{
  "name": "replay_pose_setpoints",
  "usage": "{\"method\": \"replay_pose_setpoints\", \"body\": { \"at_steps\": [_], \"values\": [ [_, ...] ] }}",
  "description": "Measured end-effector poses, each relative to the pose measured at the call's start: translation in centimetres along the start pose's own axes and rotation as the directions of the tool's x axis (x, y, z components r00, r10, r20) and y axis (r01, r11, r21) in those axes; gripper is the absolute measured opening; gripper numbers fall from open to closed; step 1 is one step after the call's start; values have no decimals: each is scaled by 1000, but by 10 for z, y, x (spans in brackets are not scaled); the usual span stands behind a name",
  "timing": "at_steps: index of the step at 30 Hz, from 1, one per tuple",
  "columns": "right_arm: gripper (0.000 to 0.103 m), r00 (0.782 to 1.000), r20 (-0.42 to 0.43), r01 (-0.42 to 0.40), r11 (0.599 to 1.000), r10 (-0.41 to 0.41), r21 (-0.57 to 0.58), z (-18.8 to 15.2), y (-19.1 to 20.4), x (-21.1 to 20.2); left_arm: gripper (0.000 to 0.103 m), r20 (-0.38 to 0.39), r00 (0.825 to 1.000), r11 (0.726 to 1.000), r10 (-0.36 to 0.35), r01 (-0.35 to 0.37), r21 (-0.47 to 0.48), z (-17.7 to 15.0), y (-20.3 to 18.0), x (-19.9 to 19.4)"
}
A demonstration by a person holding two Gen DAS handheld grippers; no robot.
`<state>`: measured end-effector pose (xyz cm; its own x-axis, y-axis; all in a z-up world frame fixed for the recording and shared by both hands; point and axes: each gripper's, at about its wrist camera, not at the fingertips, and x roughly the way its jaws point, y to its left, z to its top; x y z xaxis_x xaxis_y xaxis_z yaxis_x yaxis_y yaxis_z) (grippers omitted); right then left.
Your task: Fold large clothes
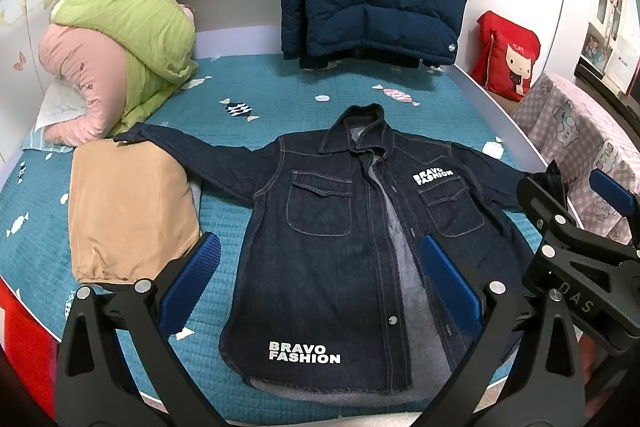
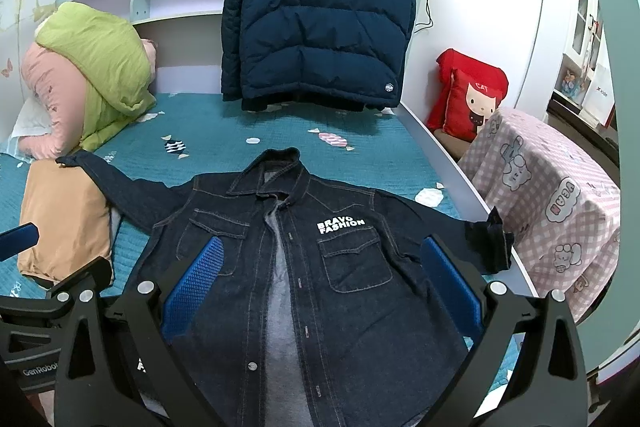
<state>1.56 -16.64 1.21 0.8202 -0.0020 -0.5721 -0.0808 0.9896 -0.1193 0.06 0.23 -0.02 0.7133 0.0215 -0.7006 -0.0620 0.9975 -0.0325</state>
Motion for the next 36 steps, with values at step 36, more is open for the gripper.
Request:
{"method": "replay_pose_setpoints", "body": {
  "at_steps": [36],
  "values": [
    [96, 999, -35, -3, 1000, 3, 8, -7, 0, 9, 100, -30, 1000, 1000, -3, 3, -3, -6, 1, 9]
  ]
}}
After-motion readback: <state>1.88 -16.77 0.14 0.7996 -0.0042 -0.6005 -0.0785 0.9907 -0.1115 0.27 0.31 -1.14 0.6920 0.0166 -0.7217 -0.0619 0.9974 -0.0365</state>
